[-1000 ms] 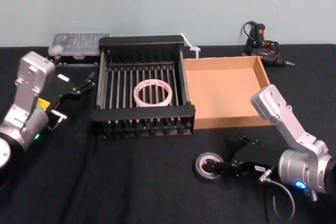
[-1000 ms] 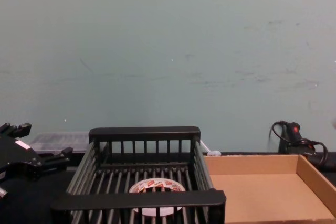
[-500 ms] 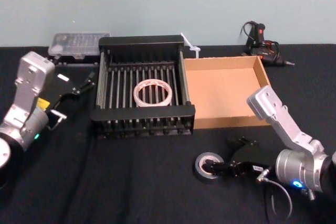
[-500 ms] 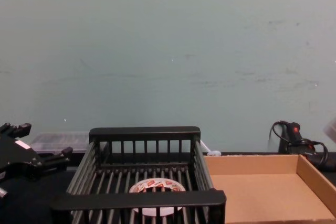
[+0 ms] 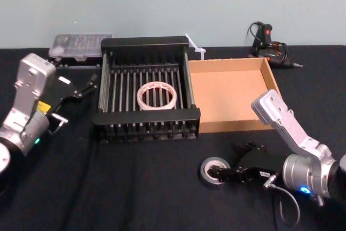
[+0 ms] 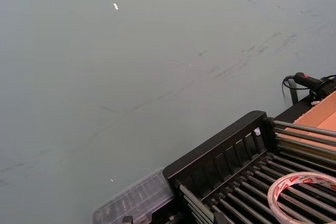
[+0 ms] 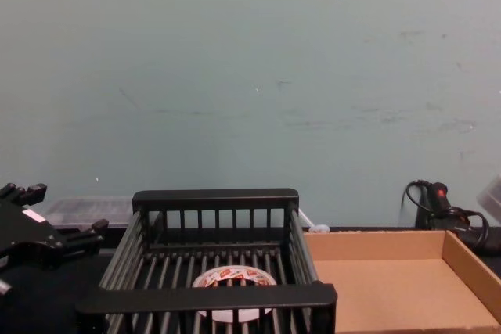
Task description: Pick up the white tape and place it into the black box , Pick up the silver tape and place it into the brown box.
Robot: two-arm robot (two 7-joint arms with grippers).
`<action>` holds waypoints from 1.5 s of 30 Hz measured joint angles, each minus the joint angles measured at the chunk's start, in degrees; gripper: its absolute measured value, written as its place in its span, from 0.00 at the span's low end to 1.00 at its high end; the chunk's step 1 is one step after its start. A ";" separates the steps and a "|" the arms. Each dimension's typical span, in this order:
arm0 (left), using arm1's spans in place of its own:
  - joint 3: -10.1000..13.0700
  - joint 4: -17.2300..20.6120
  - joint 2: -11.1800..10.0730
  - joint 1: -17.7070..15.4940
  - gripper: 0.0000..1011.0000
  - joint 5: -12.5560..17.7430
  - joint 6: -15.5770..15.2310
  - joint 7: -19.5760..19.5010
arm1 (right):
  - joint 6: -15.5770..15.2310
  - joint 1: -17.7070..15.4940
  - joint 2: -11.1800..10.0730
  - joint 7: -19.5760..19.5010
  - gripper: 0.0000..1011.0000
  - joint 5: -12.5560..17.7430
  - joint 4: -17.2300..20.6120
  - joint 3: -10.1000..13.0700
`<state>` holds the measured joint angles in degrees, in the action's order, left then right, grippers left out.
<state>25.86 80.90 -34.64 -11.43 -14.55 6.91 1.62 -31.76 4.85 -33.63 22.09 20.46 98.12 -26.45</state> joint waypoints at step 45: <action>0.00 0.00 0.00 0.00 0.99 0.00 0.00 0.00 | 0.15 -0.08 -0.02 0.00 0.17 0.28 0.05 0.10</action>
<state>25.86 80.90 -34.65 -11.43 -14.55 6.91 1.62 -31.61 4.77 -33.66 22.09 20.73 98.17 -26.35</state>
